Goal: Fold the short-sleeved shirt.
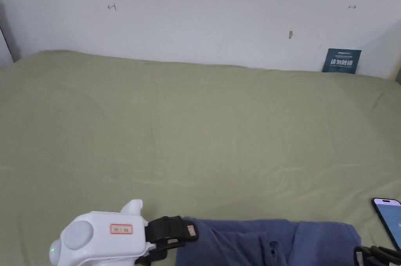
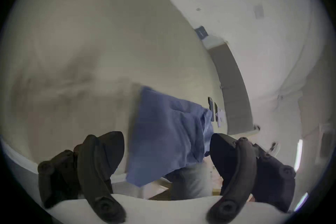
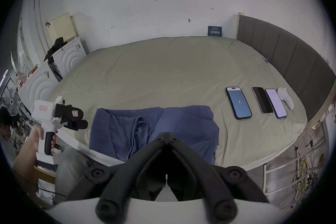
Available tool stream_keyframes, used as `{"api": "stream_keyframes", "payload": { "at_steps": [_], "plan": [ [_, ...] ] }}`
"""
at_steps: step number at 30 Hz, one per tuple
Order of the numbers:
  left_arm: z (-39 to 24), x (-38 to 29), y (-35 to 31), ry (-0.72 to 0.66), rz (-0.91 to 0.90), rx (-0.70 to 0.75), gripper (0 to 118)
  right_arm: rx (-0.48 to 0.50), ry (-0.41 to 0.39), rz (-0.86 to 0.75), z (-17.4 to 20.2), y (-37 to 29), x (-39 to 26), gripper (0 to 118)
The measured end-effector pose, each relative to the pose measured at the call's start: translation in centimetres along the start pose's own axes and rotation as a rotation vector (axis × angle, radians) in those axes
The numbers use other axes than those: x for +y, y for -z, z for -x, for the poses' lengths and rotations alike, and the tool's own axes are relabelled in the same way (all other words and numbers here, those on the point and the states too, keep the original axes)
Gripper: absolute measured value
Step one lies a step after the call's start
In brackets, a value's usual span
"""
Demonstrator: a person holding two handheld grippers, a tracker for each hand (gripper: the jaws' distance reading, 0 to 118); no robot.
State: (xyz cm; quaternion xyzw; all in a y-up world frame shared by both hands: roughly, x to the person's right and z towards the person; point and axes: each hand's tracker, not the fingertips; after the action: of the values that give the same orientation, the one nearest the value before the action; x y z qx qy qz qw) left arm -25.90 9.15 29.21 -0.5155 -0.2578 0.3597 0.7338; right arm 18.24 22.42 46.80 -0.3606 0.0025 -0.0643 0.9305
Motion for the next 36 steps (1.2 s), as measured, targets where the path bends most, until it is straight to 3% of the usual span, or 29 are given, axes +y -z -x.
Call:
{"api": "stream_keyframes", "payload": {
  "at_steps": [3, 5, 8, 10, 11, 12, 13, 15, 16, 22, 30, 32, 36],
  "plan": [
    [2.6, -0.4, 1.1, -0.137, 0.072, -0.088, 102, 0.012, 0.007, 0.006, 0.0, 0.3, -0.1, 0],
    [3.0, -1.2, 3.3, -0.146, 0.129, -0.071, 102, 0.009, 0.009, 0.011, 0.0, 0.4, -0.1, 0],
    [1.8, -2.1, 5.6, -0.087, 0.139, -0.195, 101, 0.011, 0.014, 0.012, -0.1, 0.3, -0.1, 0],
    [1.5, -2.2, 6.7, -0.117, 0.147, -0.224, 94, 0.009, 0.016, 0.012, -0.1, 0.2, -0.2, 0],
    [1.6, -2.5, 6.9, -0.142, 0.138, -0.216, 74, 0.006, 0.015, 0.015, -0.2, 0.2, -0.2, 0],
    [1.6, -2.5, 6.9, -0.154, 0.119, -0.195, 25, 0.001, 0.015, 0.018, -0.2, 0.1, -0.2, 0],
    [1.7, -2.5, 6.8, -0.155, 0.094, -0.128, 14, -0.003, 0.013, 0.017, -0.2, 0.0, -0.3, 0],
    [2.3, -2.7, 6.4, -0.190, 0.076, -0.066, 14, -0.007, 0.011, 0.014, -0.3, -0.3, -0.4, 0],
    [2.5, -2.6, 6.1, -0.208, 0.083, -0.103, 14, -0.009, 0.011, 0.014, -0.4, -0.4, -0.4, 0],
    [0.6, -0.1, -0.7, -0.138, -0.056, -0.054, 14, -0.027, 0.015, 0.014, -0.9, -0.5, 0.2, 0],
    [-4.0, 3.5, -14.1, 0.061, -0.283, 0.248, 14, 0.004, -0.005, -0.006, 0.2, 0.2, 1.3, 0],
    [-5.9, 3.3, -15.0, 0.136, -0.287, 0.283, 14, 0.017, -0.012, -0.007, 0.7, 0.5, 1.4, 0],
    [-8.8, 2.3, -12.7, 0.163, -0.252, 0.221, 14, 0.039, -0.020, -0.001, 1.5, 0.8, 1.4, 0]
  ]
}}
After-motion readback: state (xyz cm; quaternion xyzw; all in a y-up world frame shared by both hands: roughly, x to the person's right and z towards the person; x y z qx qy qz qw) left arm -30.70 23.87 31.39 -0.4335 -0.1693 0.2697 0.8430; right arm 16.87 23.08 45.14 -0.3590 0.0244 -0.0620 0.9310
